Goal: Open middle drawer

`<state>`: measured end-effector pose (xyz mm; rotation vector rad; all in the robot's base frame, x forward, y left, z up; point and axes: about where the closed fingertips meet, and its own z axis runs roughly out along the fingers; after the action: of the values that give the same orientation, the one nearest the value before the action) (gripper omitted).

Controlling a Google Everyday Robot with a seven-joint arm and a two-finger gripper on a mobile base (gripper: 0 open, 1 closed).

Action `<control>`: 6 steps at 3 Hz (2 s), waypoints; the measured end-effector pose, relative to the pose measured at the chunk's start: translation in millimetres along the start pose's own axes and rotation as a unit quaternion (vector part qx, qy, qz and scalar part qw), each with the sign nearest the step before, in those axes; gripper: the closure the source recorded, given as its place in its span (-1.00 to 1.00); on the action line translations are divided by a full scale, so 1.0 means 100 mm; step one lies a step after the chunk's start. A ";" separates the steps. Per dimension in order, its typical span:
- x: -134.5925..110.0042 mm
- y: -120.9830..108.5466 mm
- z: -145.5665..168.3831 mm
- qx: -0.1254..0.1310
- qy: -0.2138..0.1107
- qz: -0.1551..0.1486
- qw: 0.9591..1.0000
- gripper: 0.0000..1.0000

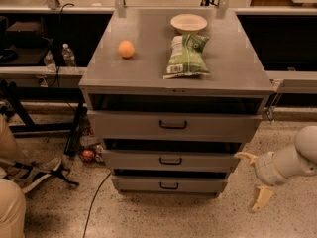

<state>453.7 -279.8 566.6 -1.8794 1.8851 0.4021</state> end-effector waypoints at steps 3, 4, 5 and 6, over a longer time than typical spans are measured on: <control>0.11 -0.44 0.80 0.036 -0.061 -0.065 0.995 -1.00; 0.14 -0.48 0.86 0.042 -0.058 -0.093 0.993 -1.00; 0.16 -0.56 0.99 0.052 -0.049 -0.128 0.989 -1.00; 0.18 -0.65 1.14 0.061 -0.041 -0.156 0.985 -1.00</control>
Offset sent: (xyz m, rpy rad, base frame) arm 0.0566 0.0257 -0.0666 0.1015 -0.2215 0.0761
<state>530.9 -239.9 466.1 -1.9978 1.4934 0.2498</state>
